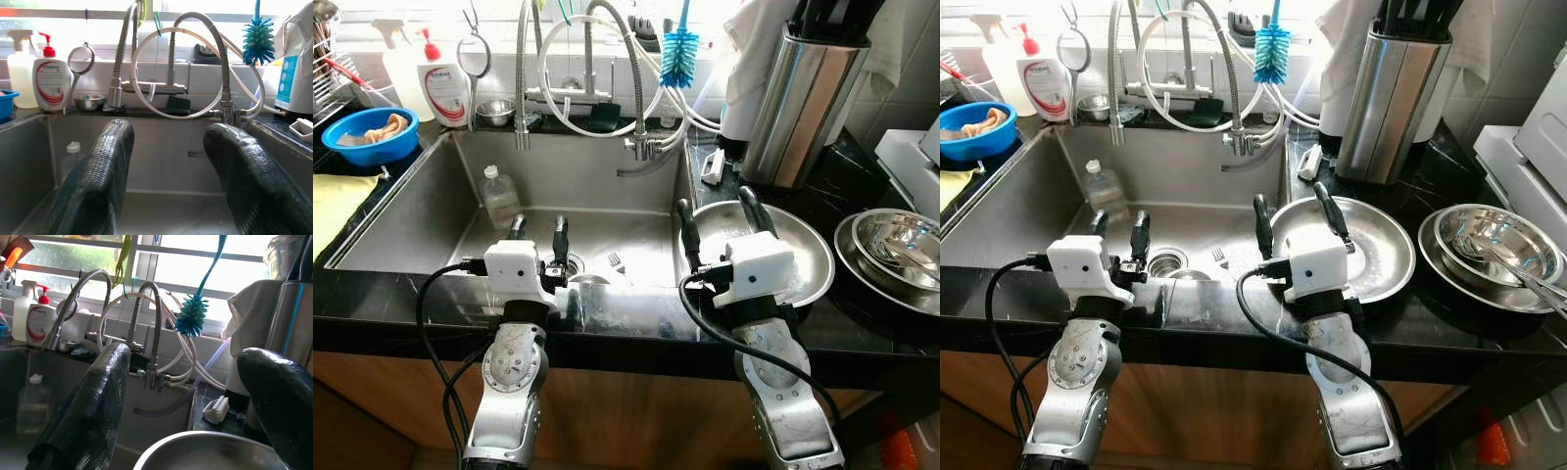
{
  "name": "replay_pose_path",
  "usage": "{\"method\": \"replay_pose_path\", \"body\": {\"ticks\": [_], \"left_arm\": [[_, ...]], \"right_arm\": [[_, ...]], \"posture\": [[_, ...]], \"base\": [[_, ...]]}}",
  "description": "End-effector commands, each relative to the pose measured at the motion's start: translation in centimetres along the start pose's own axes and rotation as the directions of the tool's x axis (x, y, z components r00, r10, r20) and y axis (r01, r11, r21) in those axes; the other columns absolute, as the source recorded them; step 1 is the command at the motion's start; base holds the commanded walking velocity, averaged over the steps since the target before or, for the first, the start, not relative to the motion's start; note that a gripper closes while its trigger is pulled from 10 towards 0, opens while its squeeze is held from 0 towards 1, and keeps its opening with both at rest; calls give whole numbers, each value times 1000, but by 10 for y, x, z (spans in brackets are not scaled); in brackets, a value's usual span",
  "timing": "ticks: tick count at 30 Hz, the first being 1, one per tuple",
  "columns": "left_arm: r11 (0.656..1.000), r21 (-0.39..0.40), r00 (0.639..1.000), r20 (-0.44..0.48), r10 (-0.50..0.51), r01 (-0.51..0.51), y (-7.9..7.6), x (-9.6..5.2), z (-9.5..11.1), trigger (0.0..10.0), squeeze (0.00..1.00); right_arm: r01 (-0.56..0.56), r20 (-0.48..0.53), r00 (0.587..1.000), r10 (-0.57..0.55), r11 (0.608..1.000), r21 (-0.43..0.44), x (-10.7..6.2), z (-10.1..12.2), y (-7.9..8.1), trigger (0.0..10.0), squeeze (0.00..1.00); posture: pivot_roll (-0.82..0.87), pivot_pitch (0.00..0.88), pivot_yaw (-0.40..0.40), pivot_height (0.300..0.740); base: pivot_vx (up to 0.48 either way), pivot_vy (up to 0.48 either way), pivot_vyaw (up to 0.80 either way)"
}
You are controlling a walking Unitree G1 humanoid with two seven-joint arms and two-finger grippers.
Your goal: Kitchen organization
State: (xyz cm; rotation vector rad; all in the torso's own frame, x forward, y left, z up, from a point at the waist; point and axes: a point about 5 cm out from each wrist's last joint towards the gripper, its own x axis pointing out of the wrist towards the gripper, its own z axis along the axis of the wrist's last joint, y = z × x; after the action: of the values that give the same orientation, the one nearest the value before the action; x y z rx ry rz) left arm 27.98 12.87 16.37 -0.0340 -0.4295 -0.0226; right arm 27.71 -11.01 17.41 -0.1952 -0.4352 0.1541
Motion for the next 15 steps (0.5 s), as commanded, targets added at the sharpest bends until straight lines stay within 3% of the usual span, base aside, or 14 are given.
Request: {"method": "replay_pose_path", "body": {"ticks": [1,5,13,15], "left_arm": [[1000,9,1000,8,-2,2,0,2,1,10000,0],[1000,8,1000,6,-6,6,-1,3,0,10000,0],[1000,9,1000,-5,-7,7,-2,3,-1,10000,0],[1000,1,1000,-7,-10,10,-2,3,-1,10000,0]], "right_arm": [[6,6,1000,-6,1000,-8,1,1,-1,10000,0],[8,3,1000,-8,1000,-10,1,1,-1,10000,0],[53,-34,998,-52,998,25,2,-4,-7,10000,0],[51,-39,998,-50,998,29,2,-5,-7,10000,0]], "posture": [[-131,0,2,740],[-137,0,6,740],[-133,0,4,740],[-133,0,3,740]], "base": [[0,0,0],[-266,0,0],[0,0,0],[-476,0,0]]}}
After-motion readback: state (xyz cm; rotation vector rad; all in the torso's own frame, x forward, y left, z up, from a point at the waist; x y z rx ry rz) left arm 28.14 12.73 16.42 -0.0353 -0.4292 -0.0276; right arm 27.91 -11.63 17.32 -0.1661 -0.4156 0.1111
